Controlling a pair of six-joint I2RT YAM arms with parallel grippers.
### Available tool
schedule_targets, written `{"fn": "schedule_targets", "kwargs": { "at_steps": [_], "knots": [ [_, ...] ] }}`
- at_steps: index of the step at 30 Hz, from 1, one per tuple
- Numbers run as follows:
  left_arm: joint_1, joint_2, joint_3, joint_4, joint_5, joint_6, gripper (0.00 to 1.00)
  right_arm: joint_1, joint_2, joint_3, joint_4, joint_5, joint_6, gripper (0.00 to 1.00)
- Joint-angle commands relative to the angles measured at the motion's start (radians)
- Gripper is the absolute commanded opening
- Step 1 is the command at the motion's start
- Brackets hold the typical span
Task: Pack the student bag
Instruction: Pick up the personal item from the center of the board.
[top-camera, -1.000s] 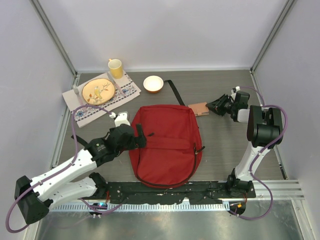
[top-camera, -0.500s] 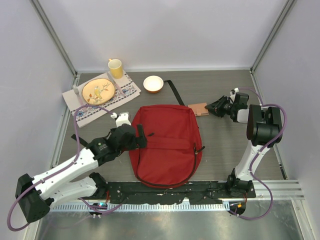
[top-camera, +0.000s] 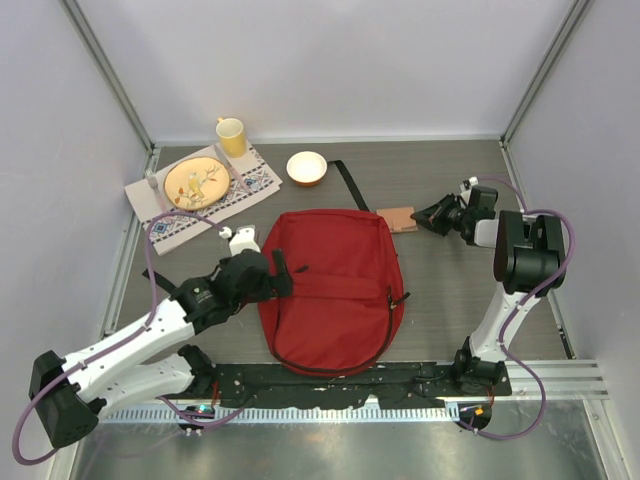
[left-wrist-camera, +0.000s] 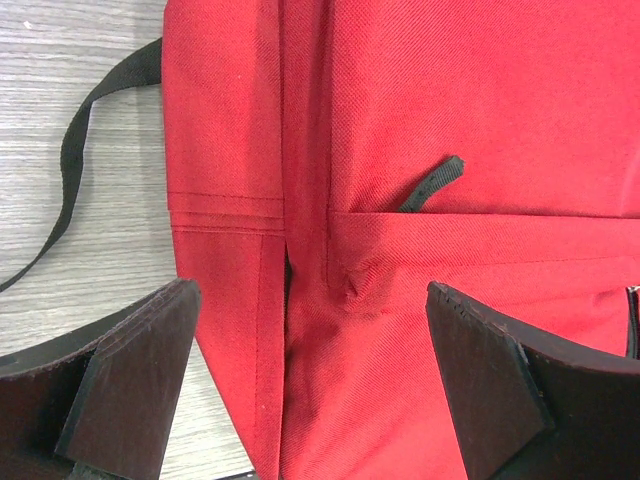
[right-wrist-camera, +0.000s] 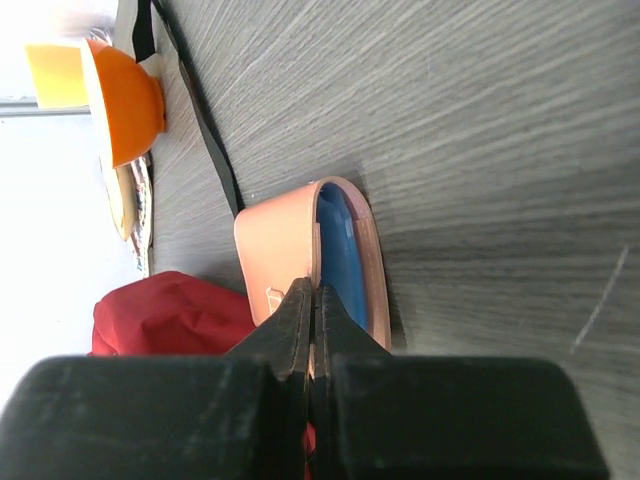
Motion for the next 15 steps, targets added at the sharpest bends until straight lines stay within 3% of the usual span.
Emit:
{"fn": "schedule_targets", "kwargs": {
  "at_steps": [1,15],
  "knots": [
    [0.003,-0.05,0.0,0.018,-0.026,-0.015,1.0,0.001,-0.129,-0.03,-0.011,0.062,-0.004,0.01],
    [0.003,-0.174,0.021,0.003,-0.033,-0.038,1.0,-0.01,-0.563,-0.064,-0.233,0.364,-0.074,0.01]
  ]
}}
